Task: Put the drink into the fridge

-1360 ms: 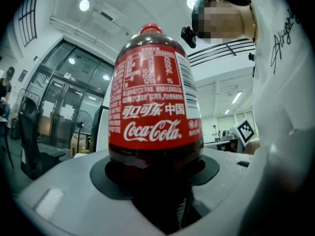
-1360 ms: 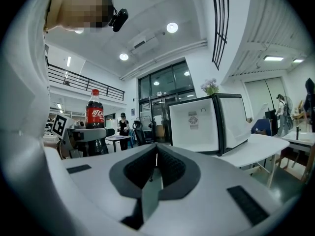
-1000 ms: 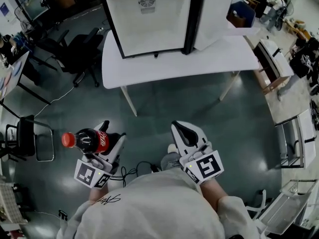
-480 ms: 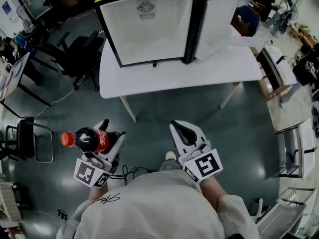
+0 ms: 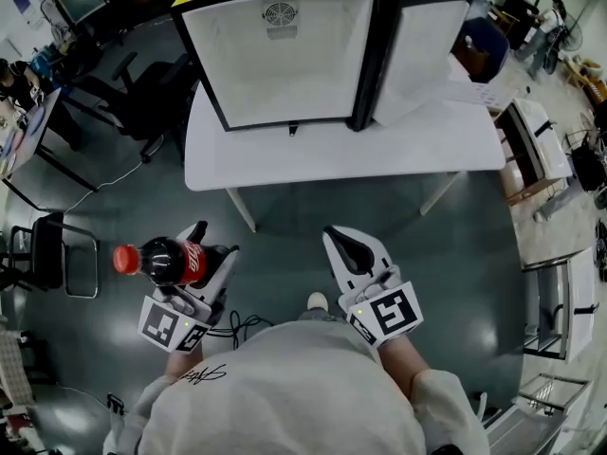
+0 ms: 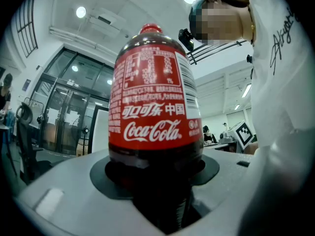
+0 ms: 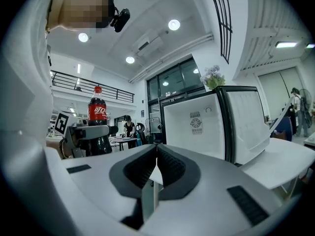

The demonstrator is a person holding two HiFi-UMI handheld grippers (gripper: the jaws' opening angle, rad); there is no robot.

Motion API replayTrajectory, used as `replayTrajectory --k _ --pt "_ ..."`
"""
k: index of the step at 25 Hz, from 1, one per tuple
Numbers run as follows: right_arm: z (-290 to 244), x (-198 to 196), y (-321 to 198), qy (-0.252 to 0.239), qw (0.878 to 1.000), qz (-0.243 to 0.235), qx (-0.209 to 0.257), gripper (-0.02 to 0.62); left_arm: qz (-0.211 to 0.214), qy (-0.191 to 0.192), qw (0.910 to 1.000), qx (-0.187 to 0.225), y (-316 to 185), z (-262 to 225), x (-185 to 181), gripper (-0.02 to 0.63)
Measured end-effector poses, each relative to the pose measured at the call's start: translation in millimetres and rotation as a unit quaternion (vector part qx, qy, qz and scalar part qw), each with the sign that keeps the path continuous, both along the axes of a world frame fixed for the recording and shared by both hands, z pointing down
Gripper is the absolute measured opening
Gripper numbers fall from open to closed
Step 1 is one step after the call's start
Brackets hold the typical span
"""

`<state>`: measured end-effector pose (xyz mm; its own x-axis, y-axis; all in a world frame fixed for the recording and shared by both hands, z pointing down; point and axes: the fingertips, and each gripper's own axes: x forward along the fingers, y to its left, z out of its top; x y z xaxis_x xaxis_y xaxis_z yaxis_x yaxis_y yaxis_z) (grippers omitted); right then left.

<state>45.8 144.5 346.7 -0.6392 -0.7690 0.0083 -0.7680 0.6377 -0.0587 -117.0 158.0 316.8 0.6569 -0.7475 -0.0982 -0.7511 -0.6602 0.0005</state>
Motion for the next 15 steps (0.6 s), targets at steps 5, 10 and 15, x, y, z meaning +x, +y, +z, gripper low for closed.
replayTrajectory --k 5,10,15 --pt "1.5 14.0 -12.9 -0.002 1.000 -0.011 -0.001 0.014 -0.011 0.001 0.9999 0.002 -8.2 -0.2 12.9 0.268" --pt "1.9 28.5 -24.6 -0.002 1.000 -0.023 0.003 0.014 -0.025 0.000 0.9997 0.006 -15.0 0.1 25.7 0.268" --pt "2.5 35.4 -29.6 -0.004 1.000 -0.030 0.005 0.014 -0.023 0.002 0.9997 0.001 -14.7 2.7 35.2 0.268"
